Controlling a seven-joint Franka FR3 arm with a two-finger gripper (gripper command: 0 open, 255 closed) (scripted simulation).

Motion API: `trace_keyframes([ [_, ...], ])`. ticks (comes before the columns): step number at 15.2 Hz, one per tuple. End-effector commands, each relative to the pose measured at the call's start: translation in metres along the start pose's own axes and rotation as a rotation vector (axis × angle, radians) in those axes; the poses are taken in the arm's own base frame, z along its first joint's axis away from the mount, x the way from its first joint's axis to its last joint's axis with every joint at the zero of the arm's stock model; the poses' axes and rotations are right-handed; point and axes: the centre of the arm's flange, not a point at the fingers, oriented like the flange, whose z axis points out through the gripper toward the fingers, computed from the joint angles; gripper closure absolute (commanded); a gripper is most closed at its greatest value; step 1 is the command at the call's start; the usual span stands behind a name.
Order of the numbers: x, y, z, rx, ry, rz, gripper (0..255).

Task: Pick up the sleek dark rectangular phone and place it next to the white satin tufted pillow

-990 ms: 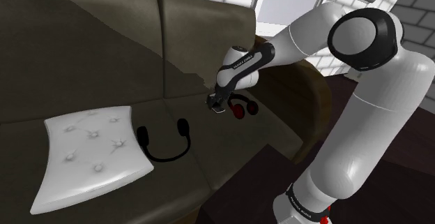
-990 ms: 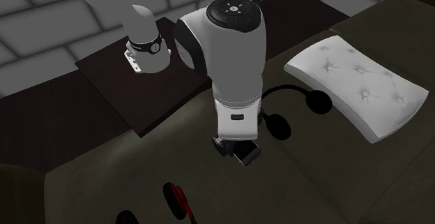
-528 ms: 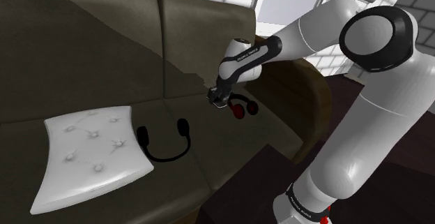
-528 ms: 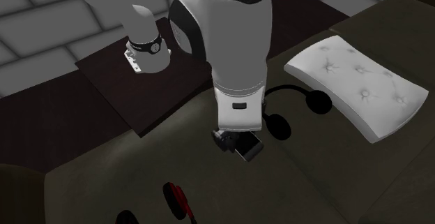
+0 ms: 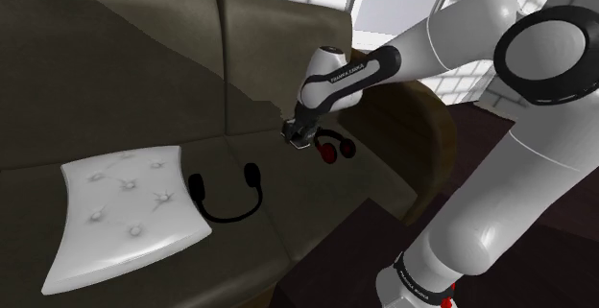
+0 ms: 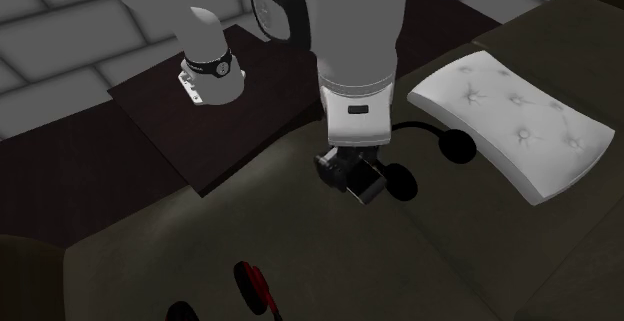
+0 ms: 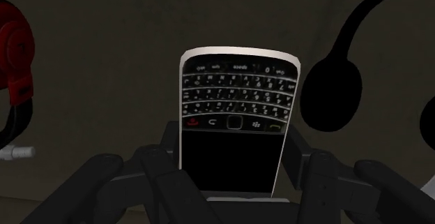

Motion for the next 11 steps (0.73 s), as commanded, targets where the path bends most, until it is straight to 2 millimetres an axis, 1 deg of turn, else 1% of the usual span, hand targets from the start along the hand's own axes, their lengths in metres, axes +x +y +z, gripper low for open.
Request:
trace_keyframes([
  [1,-0.014,-0.021,-0.003,0.000,0.000,0.001,255],
  [11,-0.078,-0.137,-0.013,0.000,0.000,0.001,255],
])
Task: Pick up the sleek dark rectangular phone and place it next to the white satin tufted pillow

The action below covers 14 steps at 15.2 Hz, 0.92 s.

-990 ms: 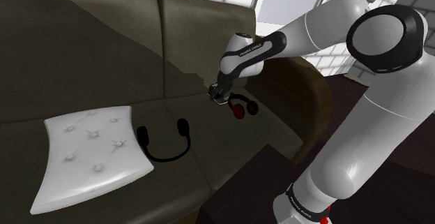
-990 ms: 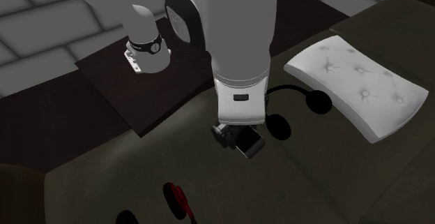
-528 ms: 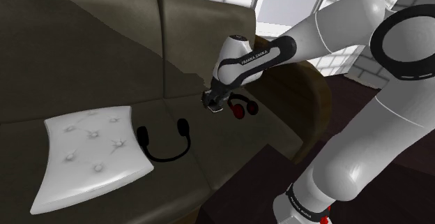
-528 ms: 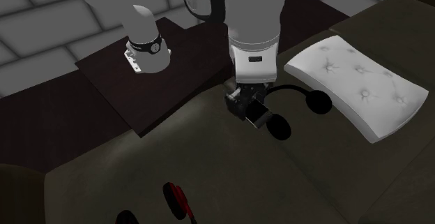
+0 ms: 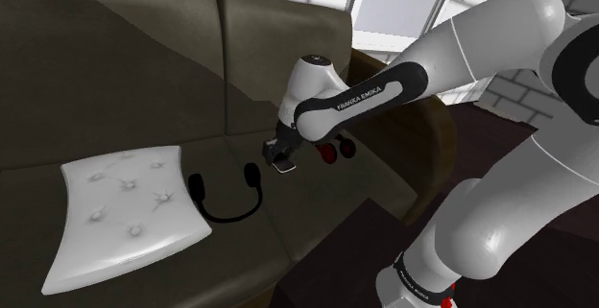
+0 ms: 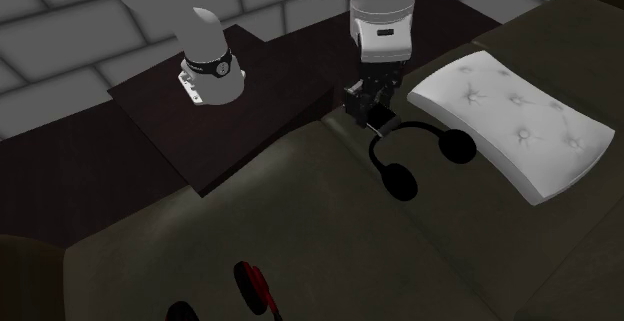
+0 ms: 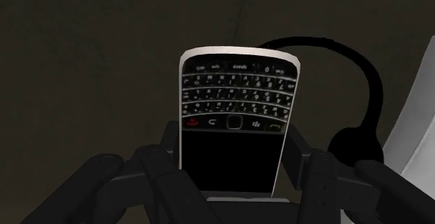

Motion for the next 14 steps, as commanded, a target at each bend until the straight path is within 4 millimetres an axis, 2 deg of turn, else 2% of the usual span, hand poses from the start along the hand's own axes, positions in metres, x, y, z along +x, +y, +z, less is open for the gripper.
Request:
trace_keyframes([
  [1,-0.017,-0.023,-0.002,0.000,0.000,0.002,255],
  [11,-0.080,-0.138,-0.013,0.000,0.000,0.002,255],
  [12,-0.091,-0.158,-0.014,0.000,0.000,0.002,255],
  [14,-0.092,-0.158,-0.004,0.000,0.000,0.002,255],
])
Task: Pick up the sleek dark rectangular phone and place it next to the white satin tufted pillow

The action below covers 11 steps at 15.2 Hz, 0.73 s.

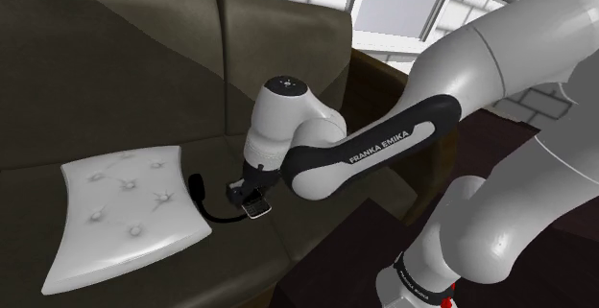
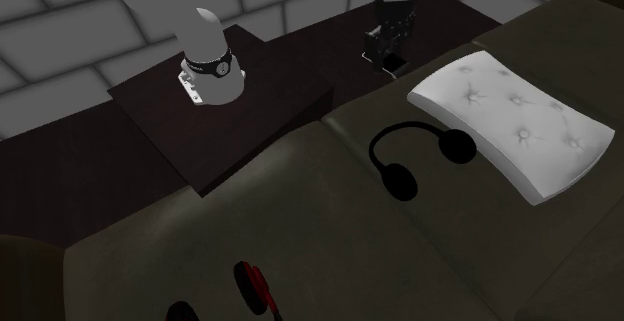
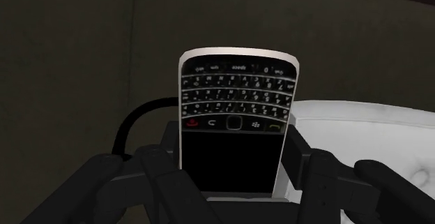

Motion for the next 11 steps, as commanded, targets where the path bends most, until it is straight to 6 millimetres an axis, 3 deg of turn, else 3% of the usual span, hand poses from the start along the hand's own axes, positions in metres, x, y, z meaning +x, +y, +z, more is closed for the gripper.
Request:
trace_keyframes([
  [1,-0.006,-0.005,0.009,0.000,0.000,0.001,255],
  [11,-0.014,-0.005,0.061,0.000,0.000,0.001,255],
])
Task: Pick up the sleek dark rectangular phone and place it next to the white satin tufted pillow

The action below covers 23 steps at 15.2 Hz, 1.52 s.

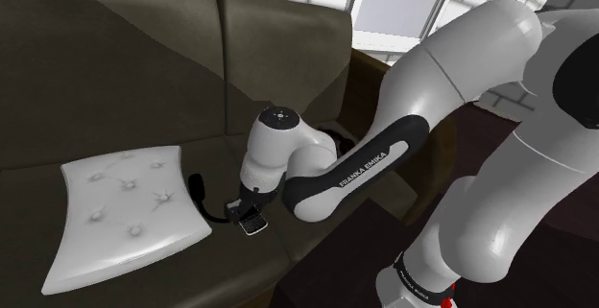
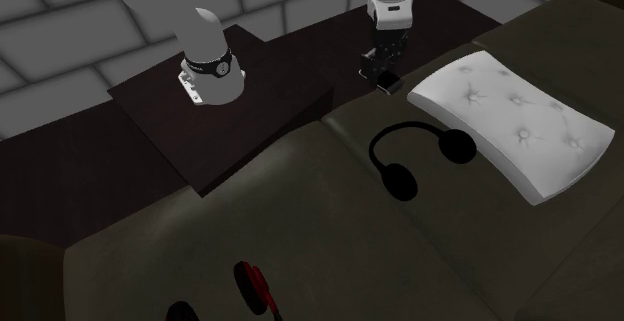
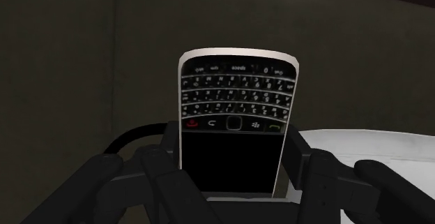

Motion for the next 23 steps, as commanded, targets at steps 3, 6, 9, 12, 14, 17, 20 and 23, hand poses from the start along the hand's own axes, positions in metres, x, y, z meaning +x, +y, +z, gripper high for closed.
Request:
trace_keyframes([
  [3,-0.003,0.000,0.021,0.001,0.000,0.000,255],
  [6,-0.006,0.000,0.037,0.001,0.000,0.000,255],
  [9,-0.008,0.000,0.052,0.001,0.000,0.000,255],
  [12,-0.011,0.000,0.068,0.001,0.000,0.000,255],
  [14,-0.012,0.000,0.078,0.001,0.000,0.000,255],
  [17,-0.015,0.000,0.094,0.001,0.000,0.000,255],
  [20,-0.017,0.000,0.104,0.001,0.000,0.000,255],
  [23,-0.017,0.000,0.104,0.001,0.000,0.000,255],
])
